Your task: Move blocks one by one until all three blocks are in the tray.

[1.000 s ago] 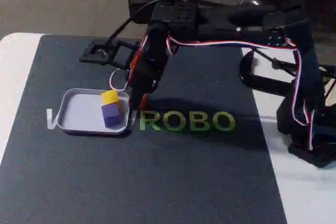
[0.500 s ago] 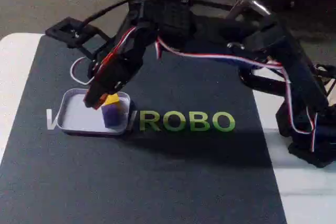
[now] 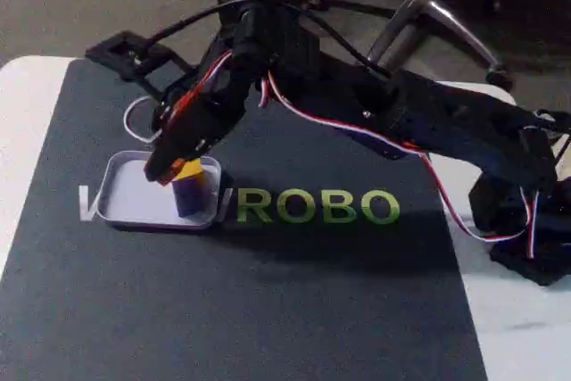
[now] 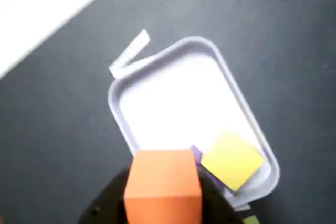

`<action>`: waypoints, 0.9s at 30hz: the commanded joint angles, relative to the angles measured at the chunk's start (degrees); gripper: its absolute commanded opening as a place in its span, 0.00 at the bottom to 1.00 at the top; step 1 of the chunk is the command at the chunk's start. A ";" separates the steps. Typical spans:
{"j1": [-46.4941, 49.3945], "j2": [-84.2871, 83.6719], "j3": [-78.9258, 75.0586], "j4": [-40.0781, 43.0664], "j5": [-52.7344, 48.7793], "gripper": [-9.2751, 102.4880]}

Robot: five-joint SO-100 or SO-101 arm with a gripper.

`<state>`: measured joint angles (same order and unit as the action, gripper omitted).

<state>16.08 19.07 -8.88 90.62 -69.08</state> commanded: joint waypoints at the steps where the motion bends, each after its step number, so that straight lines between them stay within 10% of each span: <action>1: -0.35 1.05 -2.55 -0.70 0.44 0.01; 14: -0.09 0.97 -2.55 -0.70 -0.09 0.30; 27: 0.70 1.85 -2.55 1.93 -1.93 0.32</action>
<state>16.17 19.07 -9.14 91.67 -69.96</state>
